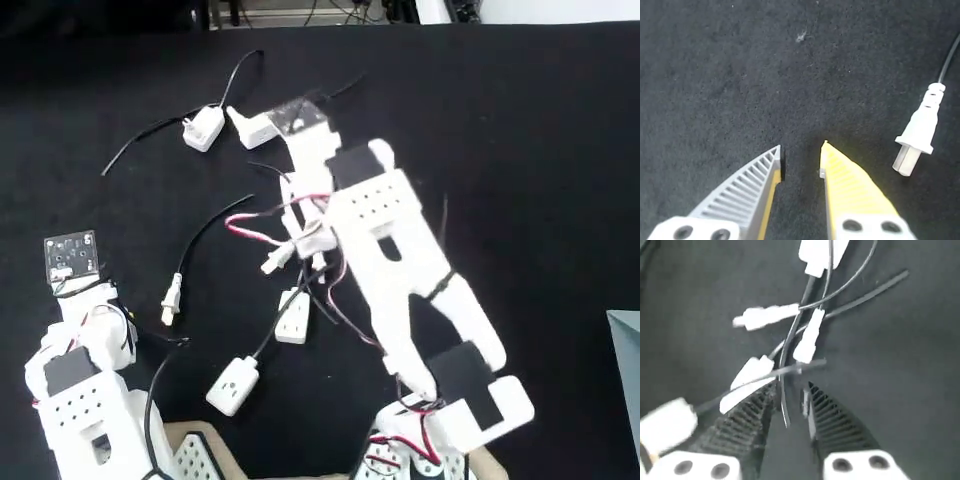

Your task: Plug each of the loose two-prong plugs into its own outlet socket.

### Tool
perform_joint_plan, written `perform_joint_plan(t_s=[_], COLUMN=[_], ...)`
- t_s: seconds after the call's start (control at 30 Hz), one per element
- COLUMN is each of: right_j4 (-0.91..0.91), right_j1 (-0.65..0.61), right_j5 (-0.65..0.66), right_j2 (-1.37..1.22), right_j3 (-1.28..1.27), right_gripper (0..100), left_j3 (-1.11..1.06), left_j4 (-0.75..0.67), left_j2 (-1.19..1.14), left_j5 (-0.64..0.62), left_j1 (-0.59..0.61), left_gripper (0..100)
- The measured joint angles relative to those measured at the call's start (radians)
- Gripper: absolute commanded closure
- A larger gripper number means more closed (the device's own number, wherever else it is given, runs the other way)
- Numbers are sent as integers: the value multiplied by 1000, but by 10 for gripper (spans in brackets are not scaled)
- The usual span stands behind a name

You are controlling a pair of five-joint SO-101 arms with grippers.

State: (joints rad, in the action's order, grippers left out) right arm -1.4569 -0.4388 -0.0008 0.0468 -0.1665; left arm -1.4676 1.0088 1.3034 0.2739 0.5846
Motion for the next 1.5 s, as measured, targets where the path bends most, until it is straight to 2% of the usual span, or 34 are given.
perform_joint_plan(t_s=[0.13,0.23,0.37,0.6,0.73,1.13,1.5], right_j4=[242,296,255,127,124,109,-109], right_j1=[0,0,0,-78,-106,-121,-109], right_j5=[-149,-252,-382,-522,-601,-634,-634], right_j2=[0,-49,-207,-443,-526,-667,-667], right_j3=[-133,-121,5,287,381,456,632], right_gripper=[885,835,858,867,867,868,868], left_j3=[0,0,0,0,0,0,0], left_j4=[0,0,0,0,0,0,0], left_j2=[0,0,0,0,0,0,0], left_j5=[0,0,0,0,0,0,0], left_j1=[0,0,0,0,0,0,0], left_gripper=[862,862,862,862,862,862,862])
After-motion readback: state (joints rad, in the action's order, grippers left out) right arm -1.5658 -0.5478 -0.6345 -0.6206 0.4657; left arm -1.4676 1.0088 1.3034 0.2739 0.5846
